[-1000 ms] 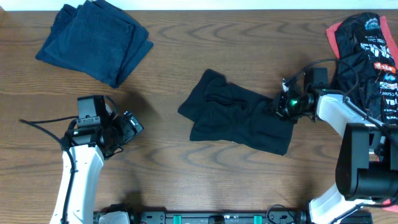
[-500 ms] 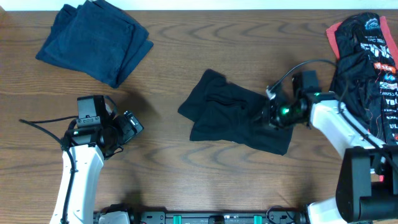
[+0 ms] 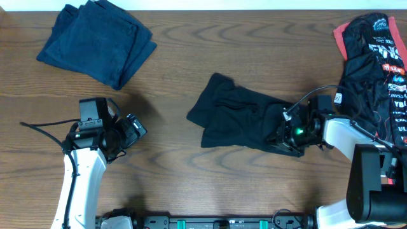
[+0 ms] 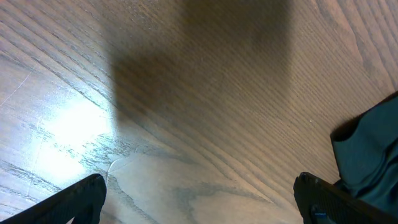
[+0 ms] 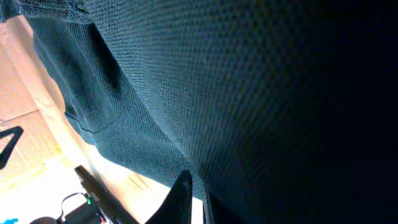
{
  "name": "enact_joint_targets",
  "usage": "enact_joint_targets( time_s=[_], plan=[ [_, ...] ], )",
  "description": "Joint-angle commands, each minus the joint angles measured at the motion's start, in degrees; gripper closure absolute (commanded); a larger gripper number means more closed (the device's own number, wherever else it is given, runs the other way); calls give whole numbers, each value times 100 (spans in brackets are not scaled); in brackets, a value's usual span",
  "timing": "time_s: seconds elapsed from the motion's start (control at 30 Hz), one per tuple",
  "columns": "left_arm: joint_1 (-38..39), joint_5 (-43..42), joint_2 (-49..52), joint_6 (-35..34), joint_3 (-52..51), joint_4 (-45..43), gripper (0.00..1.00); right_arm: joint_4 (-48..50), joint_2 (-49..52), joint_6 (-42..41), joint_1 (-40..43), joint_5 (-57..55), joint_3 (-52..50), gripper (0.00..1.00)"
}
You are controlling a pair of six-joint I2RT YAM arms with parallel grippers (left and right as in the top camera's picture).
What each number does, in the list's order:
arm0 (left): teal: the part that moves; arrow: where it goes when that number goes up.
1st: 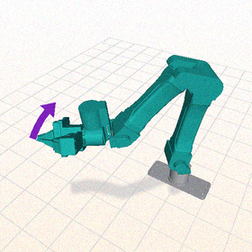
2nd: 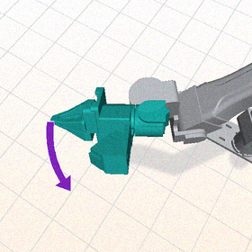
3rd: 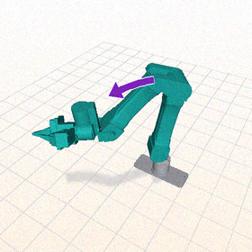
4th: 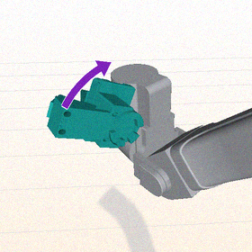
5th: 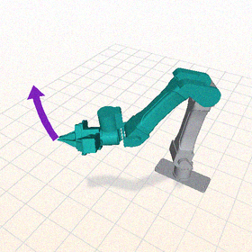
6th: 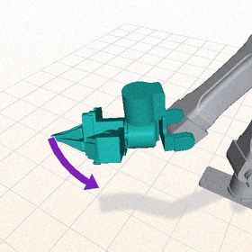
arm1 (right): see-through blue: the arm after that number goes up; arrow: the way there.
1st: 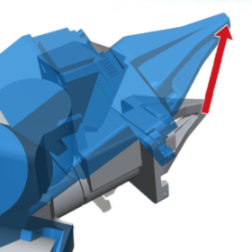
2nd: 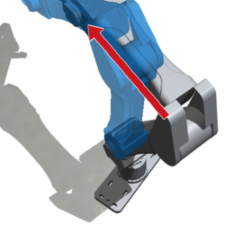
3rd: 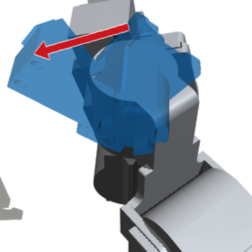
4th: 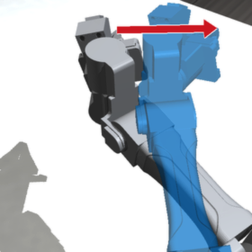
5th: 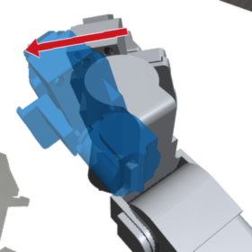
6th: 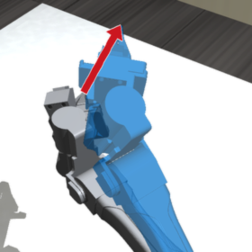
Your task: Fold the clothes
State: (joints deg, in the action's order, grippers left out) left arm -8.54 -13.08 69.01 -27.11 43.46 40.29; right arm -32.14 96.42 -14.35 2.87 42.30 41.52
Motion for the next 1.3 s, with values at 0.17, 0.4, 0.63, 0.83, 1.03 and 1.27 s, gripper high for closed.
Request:
enact_joint_targets(
  time_s=[0.17,0.4,0.63,0.83,1.03,1.27],
  plan=[
    [26,-1137,24,699,-66,-221,2,-1241,-494,590,87,-527,1110,67],
    [654,-1770,136,1078,-63,-1040,2,-2581,-975,599,83,-1515,2352,1],
    [1633,-1965,1322,1110,328,-2164,2,-2892,-1187,608,81,-1547,2524,1],
    [1788,-1969,2710,1574,1534,-2094,2,-3117,-1182,678,81,-1556,2509,1],
    [1788,-1980,3565,1729,2251,-2074,2,-3158,-1182,721,81,-1554,2509,1],
    [1851,-2448,3939,2004,2277,-2138,2,-3123,-1182,758,81,-1554,2509,1]
  ],
)
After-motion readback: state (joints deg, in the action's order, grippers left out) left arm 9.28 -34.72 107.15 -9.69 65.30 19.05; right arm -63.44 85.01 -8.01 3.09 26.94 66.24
